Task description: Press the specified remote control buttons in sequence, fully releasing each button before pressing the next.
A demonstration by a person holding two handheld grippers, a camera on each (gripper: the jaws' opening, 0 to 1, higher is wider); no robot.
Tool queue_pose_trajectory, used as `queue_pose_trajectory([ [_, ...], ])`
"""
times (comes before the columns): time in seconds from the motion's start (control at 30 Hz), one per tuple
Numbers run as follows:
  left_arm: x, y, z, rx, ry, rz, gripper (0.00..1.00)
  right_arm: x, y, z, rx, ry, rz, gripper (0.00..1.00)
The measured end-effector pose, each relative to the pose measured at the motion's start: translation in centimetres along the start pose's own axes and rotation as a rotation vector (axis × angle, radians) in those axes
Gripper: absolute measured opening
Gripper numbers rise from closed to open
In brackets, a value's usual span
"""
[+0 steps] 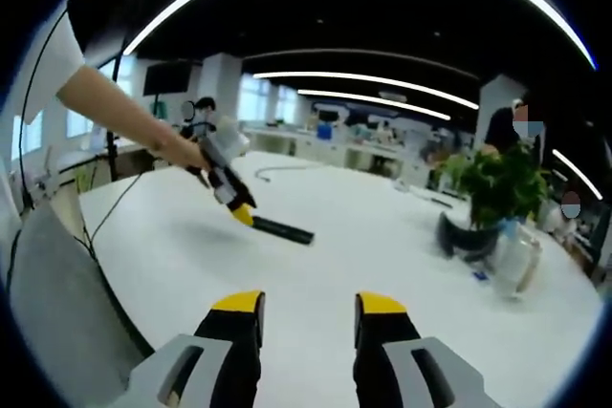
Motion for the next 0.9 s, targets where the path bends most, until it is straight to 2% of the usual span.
queue_pose_trajectory([
  [0.1,-0.4,-0.2,-0.1,-0.005,0.008,-0.004,0.39,0.0,0.1,0.0,0.001,0.0,-0.003,0.34],
  [0.27,-1.0,-0.1,-0.3,-0.009,0.007,-0.015,0.39,-0.1,0.2,0.2,0.002,0.001,-0.006,0.34],
  [0.37,-1.4,0.3,-0.5,-0.033,0.015,-0.047,0.37,-0.1,0.3,0.2,0.002,-0.002,-0.008,0.34],
  [0.53,-1.9,0.4,-0.5,-0.066,0.022,-0.067,0.36,-0.2,0.2,0.1,0.003,-0.003,-0.008,0.34],
  [0.6,-1.9,0.6,-0.4,-0.133,0.021,-0.101,0.34,-0.2,0.2,0.2,0.001,-0.002,-0.008,0.34],
  [0.63,-2.1,-0.1,-0.1,-0.152,0.043,-0.061,0.33,-0.1,0.2,0.2,0.0,-0.001,-0.008,0.34],
  [0.67,-2.0,0.0,-0.1,-0.145,0.03,-0.078,0.32,-0.1,0.2,0.2,0.0,-0.001,-0.007,0.34],
  [0.73,-2.1,-0.1,0.0,-0.2,0.04,-0.084,0.31,-0.1,0.2,0.1,0.0,-0.003,-0.01,0.33],
  [0.8,-2.1,-0.1,0.2,-0.207,0.047,-0.09,0.28,-0.1,0.2,0.0,0.003,-0.006,-0.013,0.33],
  [0.9,-2.1,-0.1,1.0,-0.265,0.088,-0.096,0.25,-0.1,0.2,0.0,0.003,-0.007,-0.013,0.32],
])
Point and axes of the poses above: the point that each gripper's makers call its tool centre point, and the gripper's own axes: x roughly backward along the fingers, z roughly to its right, y roughly out of its underside, the point moved 3 cm from there along x, roughly backward along the fingers, and after that the axes turned 5 degrees about -x, right-handed, at the moved point
